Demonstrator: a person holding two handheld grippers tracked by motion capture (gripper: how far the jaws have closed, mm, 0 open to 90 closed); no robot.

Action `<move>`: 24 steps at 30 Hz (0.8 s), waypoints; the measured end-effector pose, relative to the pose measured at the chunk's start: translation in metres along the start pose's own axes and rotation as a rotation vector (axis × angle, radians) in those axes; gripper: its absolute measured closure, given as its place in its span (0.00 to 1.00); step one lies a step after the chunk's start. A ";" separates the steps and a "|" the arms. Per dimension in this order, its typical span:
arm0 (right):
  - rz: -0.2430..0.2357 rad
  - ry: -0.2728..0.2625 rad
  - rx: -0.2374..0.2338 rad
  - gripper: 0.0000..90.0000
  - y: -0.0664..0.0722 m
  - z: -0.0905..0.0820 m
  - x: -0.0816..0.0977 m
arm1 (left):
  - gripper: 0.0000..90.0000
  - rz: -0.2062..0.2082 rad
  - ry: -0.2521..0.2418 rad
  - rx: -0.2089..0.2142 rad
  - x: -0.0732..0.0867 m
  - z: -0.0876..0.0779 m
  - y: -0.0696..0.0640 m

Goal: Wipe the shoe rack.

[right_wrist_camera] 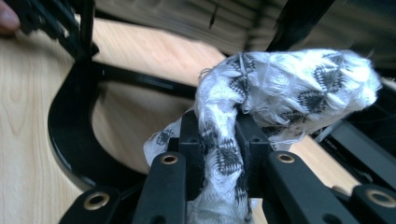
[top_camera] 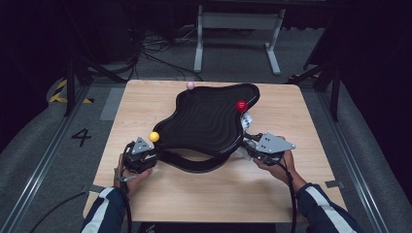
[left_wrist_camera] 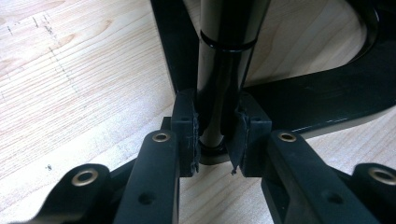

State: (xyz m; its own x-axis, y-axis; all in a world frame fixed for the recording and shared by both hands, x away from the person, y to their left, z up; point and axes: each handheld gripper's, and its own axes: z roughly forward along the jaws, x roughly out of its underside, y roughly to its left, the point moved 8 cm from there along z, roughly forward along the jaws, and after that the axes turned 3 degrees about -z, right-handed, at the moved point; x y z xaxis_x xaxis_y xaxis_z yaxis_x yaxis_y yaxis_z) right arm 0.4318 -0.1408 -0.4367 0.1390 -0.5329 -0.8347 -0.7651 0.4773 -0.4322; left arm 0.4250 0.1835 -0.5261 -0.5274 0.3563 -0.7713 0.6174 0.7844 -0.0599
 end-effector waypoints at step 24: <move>0.042 0.249 -0.075 0.84 0.018 0.041 0.069 | 0.82 -0.004 0.002 0.019 0.000 -0.001 -0.001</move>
State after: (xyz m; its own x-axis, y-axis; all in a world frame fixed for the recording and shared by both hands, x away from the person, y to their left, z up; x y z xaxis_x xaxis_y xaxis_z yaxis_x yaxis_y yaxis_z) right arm 0.4537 -0.1404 -0.5158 -0.0461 -0.6736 -0.7376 -0.8126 0.4548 -0.3646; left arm 0.4238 0.1833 -0.5260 -0.5310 0.3543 -0.7697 0.6261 0.7761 -0.0747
